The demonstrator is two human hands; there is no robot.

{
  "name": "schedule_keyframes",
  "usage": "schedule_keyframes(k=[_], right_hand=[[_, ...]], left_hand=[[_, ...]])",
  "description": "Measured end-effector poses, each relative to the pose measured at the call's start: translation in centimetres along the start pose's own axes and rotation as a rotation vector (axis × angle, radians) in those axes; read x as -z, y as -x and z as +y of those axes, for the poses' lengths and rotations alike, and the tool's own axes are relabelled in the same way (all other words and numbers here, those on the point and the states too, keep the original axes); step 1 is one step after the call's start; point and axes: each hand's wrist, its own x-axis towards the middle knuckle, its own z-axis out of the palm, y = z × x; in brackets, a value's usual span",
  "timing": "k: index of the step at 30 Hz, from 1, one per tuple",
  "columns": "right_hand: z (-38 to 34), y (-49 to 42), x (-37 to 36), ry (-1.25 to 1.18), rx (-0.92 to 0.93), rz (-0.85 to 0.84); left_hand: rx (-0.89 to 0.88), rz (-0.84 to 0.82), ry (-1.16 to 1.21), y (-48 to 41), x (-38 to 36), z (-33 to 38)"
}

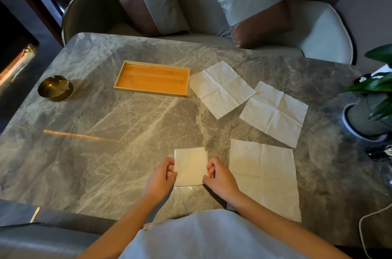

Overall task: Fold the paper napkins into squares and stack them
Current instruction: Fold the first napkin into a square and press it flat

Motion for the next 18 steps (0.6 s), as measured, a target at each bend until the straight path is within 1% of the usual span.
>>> schedule_keyframes(k=[5,7,9,11,13,15,16,18], right_hand=[[0.2,0.2,-0.1,0.005,0.015,0.012],[0.1,0.3,-0.1,0.067,0.024,0.065],[-0.1,0.4,0.1,0.171,0.092,0.154],[-0.5,0.3,0.4,0.286,0.240,0.190],[-1.3,-0.1,0.3,0.403,0.373,0.145],[-2.0,-0.5,-0.3,0.514,0.414,0.045],[-2.2,-0.7,-0.7,0.564,0.402,-0.007],[-1.9,-1.0,-1.1,0.628,0.352,-0.087]], left_hand=[[0.001,-0.034,-0.080,-0.2,-0.2,0.0],[-0.017,-0.023,-0.127,-0.1,-0.3,0.1],[-0.105,0.060,-0.185,-0.2,-0.2,0.0],[-0.238,0.118,-0.328,-0.3,0.0,-0.2],[-0.356,0.100,-0.501,-0.4,-0.1,0.0],[-0.456,0.029,-0.661,-0.4,-0.7,0.0],[-0.469,-0.030,-0.731,-0.4,-0.9,0.0],[-0.411,-0.150,-0.826,-0.7,-1.3,-0.3]])
